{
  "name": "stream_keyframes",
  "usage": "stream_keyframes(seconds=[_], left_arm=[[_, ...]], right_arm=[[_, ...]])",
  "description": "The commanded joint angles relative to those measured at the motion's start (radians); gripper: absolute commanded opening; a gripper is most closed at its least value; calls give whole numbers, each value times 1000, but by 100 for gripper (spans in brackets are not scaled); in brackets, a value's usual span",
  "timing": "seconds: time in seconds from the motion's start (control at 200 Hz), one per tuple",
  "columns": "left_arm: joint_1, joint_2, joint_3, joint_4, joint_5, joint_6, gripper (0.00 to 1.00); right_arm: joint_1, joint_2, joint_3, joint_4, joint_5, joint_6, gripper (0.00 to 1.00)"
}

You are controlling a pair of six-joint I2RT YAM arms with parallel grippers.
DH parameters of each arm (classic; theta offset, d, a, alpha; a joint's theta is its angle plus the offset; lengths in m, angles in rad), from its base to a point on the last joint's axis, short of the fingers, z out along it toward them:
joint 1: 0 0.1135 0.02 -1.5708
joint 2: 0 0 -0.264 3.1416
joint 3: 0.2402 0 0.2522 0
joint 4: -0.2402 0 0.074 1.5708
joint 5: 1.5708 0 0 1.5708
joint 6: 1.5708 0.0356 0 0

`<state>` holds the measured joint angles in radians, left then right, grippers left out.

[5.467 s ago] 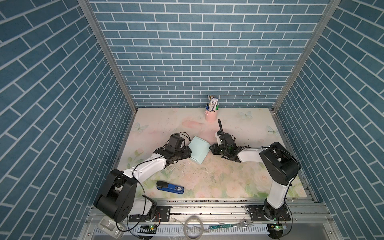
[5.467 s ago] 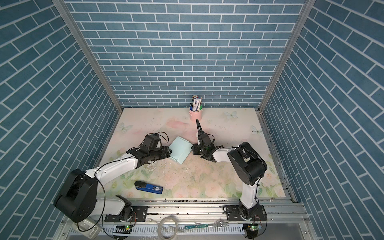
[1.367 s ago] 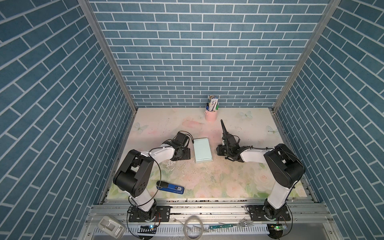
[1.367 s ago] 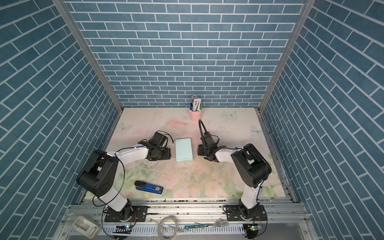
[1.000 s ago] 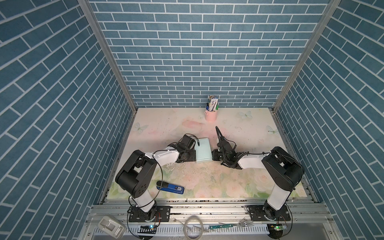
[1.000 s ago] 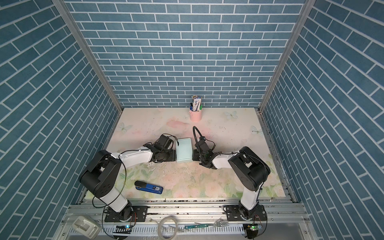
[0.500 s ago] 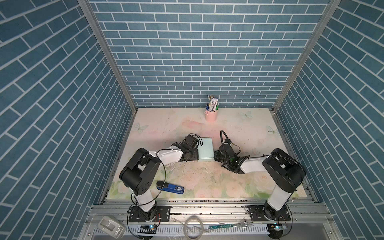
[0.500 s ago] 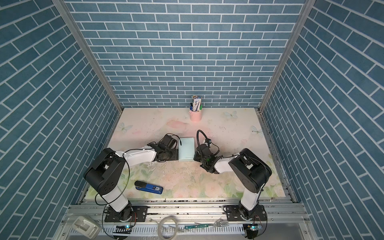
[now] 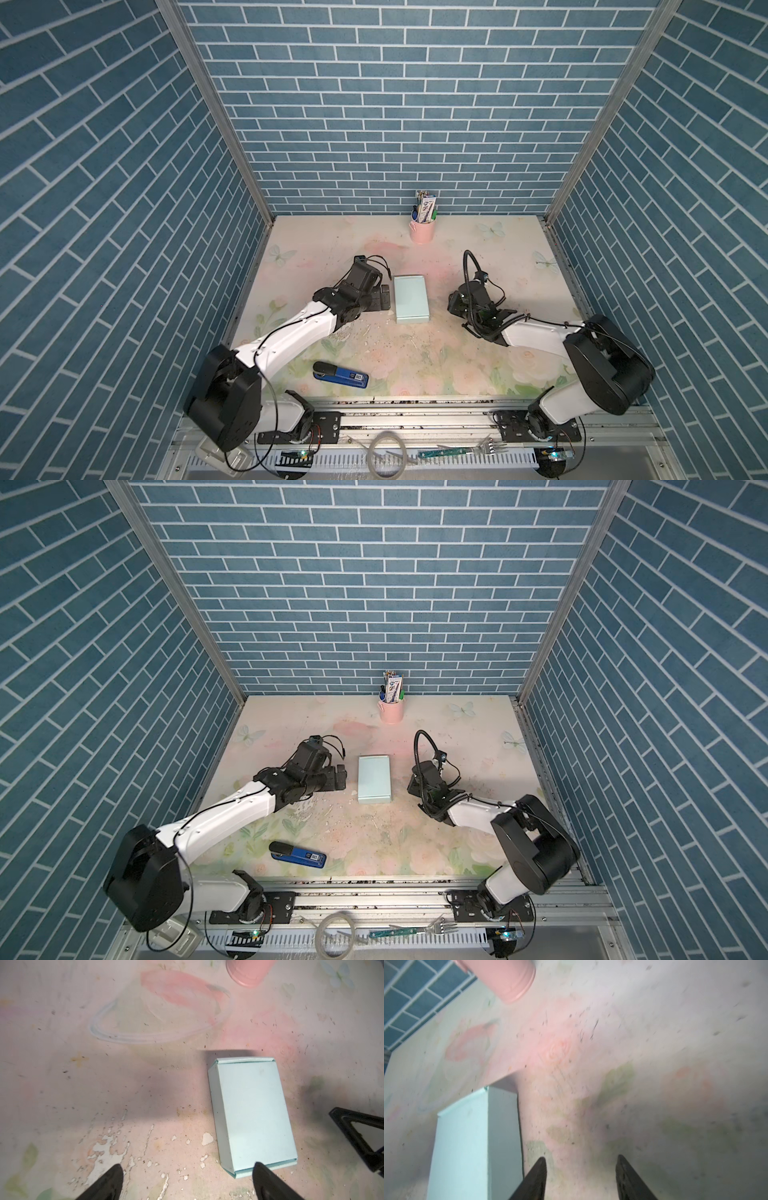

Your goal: Fold the paper box

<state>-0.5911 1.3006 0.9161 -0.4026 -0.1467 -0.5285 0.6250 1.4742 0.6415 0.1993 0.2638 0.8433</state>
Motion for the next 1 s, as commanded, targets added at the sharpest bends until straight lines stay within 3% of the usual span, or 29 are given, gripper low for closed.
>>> stream_keyframes(seconds=[0.0, 0.145, 0.33, 0.45, 0.63, 0.75, 0.9, 0.995], left_arm=[[8, -79, 49, -122, -102, 51, 100], [13, -144, 134, -229, -175, 120, 100], [29, -175, 283, -345, -298, 208, 100], [106, -223, 313, -316, -267, 282, 100], [326, -293, 167, -116, -117, 319, 100], [446, -298, 11, 55, -81, 325, 100], [623, -204, -103, 148, 40, 208, 100], [657, -139, -158, 253, 62, 221, 100]], right_arm=[[-61, -116, 81, -151, 23, -182, 77], [-138, -231, 174, -299, 2, -374, 89], [-229, -388, 197, -357, 10, -499, 92], [-289, -459, 211, -391, 38, -561, 94], [-400, -543, 118, -319, 15, -595, 95], [-479, -569, 24, -239, -19, -583, 95], [-531, -538, -56, -137, -53, -572, 94], [-546, -502, -94, -76, -50, -578, 93]])
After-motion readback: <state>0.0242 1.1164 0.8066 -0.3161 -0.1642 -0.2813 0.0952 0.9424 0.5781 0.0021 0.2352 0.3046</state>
